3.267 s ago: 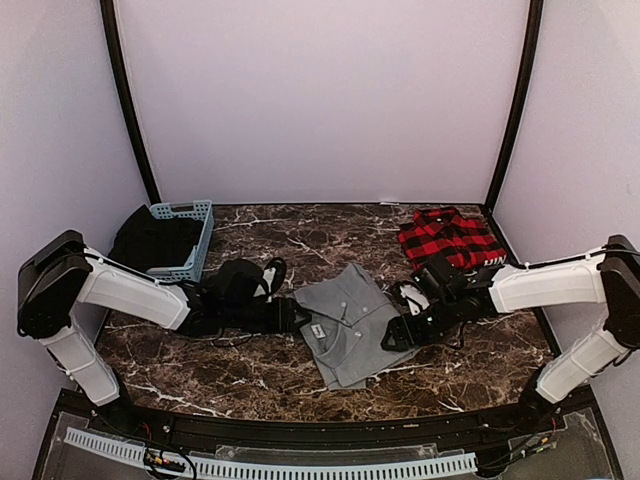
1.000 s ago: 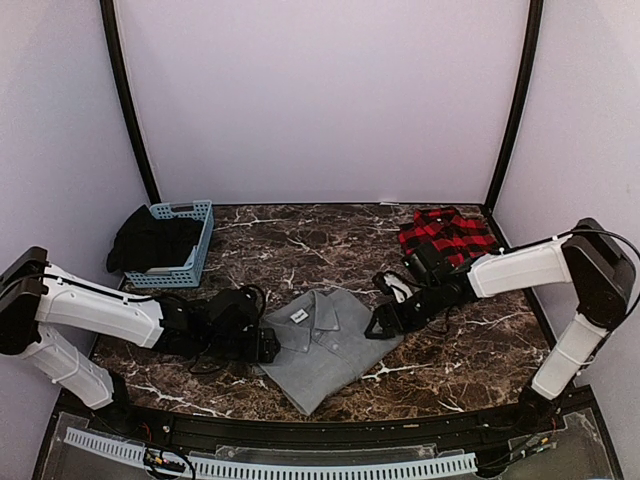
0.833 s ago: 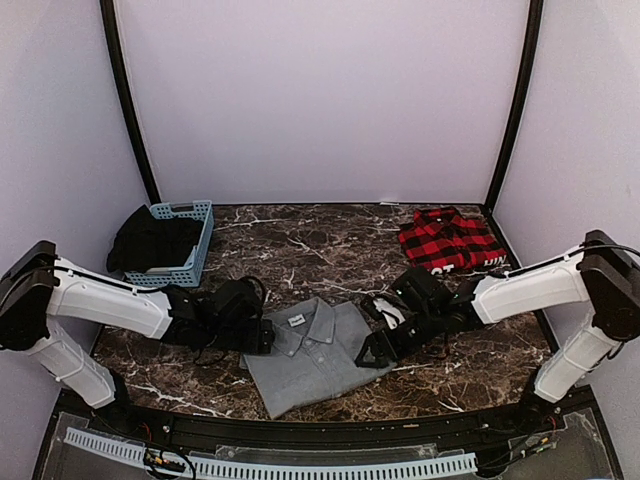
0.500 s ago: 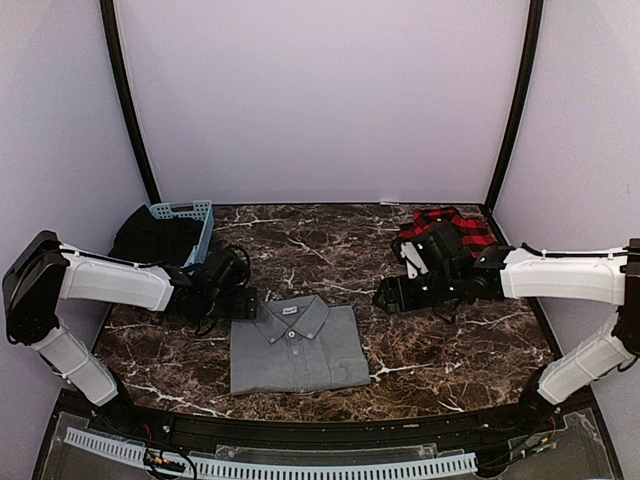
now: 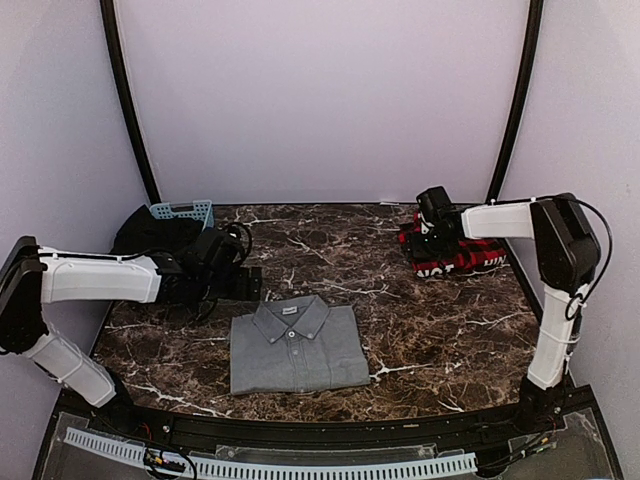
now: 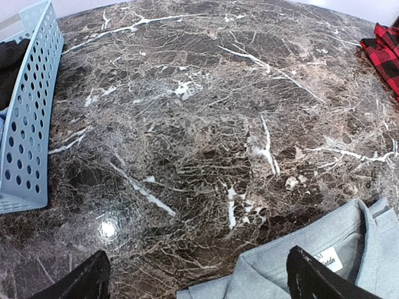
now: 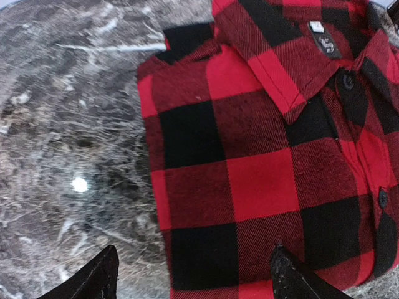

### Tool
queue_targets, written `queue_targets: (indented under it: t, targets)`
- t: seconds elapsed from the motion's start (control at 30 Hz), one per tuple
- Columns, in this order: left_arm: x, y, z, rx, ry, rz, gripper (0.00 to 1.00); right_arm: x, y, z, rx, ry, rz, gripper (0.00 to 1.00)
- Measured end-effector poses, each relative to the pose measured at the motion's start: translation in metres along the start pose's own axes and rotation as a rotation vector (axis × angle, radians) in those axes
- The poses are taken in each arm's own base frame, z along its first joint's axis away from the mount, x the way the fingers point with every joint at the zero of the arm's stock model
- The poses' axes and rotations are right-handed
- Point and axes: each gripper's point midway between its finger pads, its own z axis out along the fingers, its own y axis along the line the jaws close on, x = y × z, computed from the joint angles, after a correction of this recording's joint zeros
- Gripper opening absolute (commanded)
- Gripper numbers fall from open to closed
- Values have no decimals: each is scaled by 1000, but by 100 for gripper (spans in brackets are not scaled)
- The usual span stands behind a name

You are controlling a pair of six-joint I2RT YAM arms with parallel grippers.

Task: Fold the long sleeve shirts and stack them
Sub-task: Move the square-folded shirt to the center of the board.

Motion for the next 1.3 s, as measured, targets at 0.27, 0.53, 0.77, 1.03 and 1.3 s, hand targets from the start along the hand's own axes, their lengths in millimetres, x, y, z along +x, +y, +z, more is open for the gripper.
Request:
queue_targets:
  t: [0.27,0.53,0.77,1.03,1.3]
  targets:
    - [2,1,-10,32,-7,-10,97,31,-8,39,8,104,-14,78]
    - [9,6,-17,41,-7,-20,97,51,14,21,-116,57,15,77]
    - [38,16,-32,81,48,-55,97,100,87,-19,-271,72,-21,77]
    - [93,18,-44,172,194,-102,97,151,163,-64,-403,146,-98,78]
    - [130,-2,-56,339,330,-201,97,175,176,-122,-502,184,-91,75]
